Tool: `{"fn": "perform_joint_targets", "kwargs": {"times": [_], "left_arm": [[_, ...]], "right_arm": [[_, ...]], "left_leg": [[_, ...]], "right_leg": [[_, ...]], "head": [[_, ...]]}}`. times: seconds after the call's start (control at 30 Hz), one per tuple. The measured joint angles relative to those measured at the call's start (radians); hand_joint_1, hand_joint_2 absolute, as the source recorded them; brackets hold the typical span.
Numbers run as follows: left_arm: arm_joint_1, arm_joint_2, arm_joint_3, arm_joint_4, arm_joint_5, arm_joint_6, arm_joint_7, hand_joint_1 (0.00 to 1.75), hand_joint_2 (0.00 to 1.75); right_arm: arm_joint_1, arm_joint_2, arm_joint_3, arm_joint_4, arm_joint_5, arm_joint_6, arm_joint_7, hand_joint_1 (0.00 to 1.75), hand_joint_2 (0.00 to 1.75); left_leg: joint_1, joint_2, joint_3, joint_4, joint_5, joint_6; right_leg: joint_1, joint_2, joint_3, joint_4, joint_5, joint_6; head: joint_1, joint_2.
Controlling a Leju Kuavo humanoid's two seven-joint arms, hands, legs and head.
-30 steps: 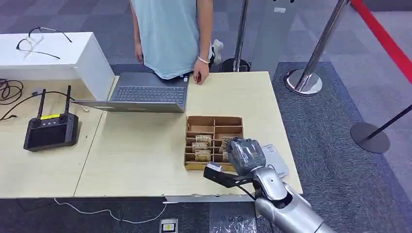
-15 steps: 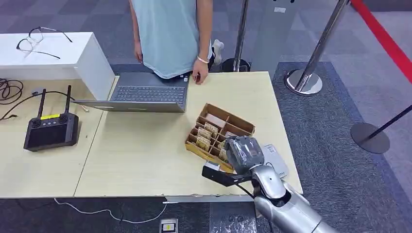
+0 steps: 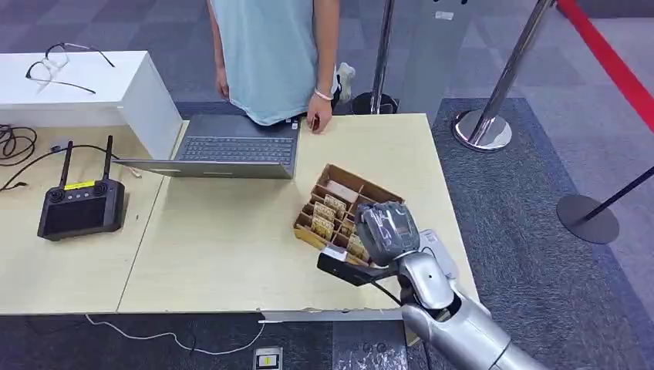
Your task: Pass the card to the sensor for recognition and then transmit it.
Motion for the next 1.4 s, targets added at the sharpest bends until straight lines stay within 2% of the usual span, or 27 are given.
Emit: {"fn": "perform_joint_targets", "kwargs": {"times": [0.47,0.5,0.53,0.57,0.6,0.67,0.7,0.73,1.07,1.4], "left_arm": [[0.000,0.000,0.000,0.000,-0.003,-0.001,-0.001,0.00,1.75],[0.000,0.000,0.000,0.000,-0.003,-0.001,-0.001,0.00,1.75],[0.000,0.000,0.000,0.000,-0.003,-0.001,-0.001,0.00,1.75],[0.000,0.000,0.000,0.000,-0.003,-0.001,-0.001,0.00,1.75],[0.000,0.000,0.000,0.000,-0.003,-0.001,-0.001,0.00,1.75],[0.000,0.000,0.000,0.000,-0.003,-0.001,-0.001,0.00,1.75],[0.000,0.000,0.000,0.000,-0.003,-0.001,-0.001,0.00,1.75],[0.000,0.000,0.000,0.000,-0.003,-0.001,-0.001,0.00,1.75],[0.000,0.000,0.000,0.000,-0.002,0.002,-0.001,0.00,1.75],[0.000,0.000,0.000,0.000,-0.002,0.003,-0.001,0.00,1.75]], "right_arm": [[-0.010,0.000,-0.001,-0.024,-0.006,0.025,0.010,1.71,1.75],[-0.009,0.000,-0.001,-0.021,-0.008,0.026,0.010,1.64,1.75],[-0.008,0.000,-0.001,-0.018,-0.011,0.026,0.010,1.45,1.75],[-0.006,0.000,-0.001,-0.016,-0.013,0.026,0.010,1.45,1.75],[-0.006,0.000,-0.001,-0.013,-0.016,0.025,0.010,1.27,1.75],[-0.004,0.000,0.000,-0.007,-0.019,0.026,0.010,1.20,1.75],[-0.003,0.000,0.000,-0.003,-0.019,0.026,0.010,0.99,1.75],[-0.003,0.001,0.001,0.001,-0.022,0.026,0.010,0.93,1.75],[0.009,0.007,0.002,0.028,-0.034,0.024,0.008,0.84,1.75],[0.010,0.011,0.002,0.055,-0.037,0.024,0.003,0.84,1.75]], "left_leg": [[0.000,0.000,0.000,0.000,0.000,0.000],[0.000,0.000,0.000,0.000,0.000,0.000],[0.000,0.000,0.000,0.000,0.000,0.000],[0.000,0.000,0.000,0.000,0.000,0.000],[0.000,0.000,0.000,0.000,0.000,0.000],[0.000,0.000,0.000,0.000,0.000,0.000],[0.000,0.000,0.000,0.000,0.000,0.000],[0.000,0.000,0.000,0.000,0.000,0.000],[0.000,0.000,0.000,0.000,0.000,0.000],[0.000,0.000,0.000,0.000,0.000,0.000]], "right_leg": [[0.000,0.000,0.000,0.000,0.000,0.000],[0.000,0.000,0.000,0.000,0.000,0.000],[0.000,0.000,0.000,0.000,0.000,0.000],[0.000,0.000,0.000,0.000,0.000,0.000],[0.000,0.000,0.000,0.000,0.000,0.000],[0.000,0.000,0.000,0.000,0.000,0.000],[0.000,0.000,0.000,0.000,0.000,0.000],[0.000,0.000,0.000,0.000,0.000,0.000],[0.000,0.000,0.000,0.000,0.000,0.000],[0.000,0.000,0.000,0.000,0.000,0.000]], "head": [[0.000,0.000],[0.000,0.000],[0.000,0.000],[0.000,0.000],[0.000,0.000],[0.000,0.000],[0.000,0.000],[0.000,0.000],[0.000,0.000],[0.000,0.000]]}}
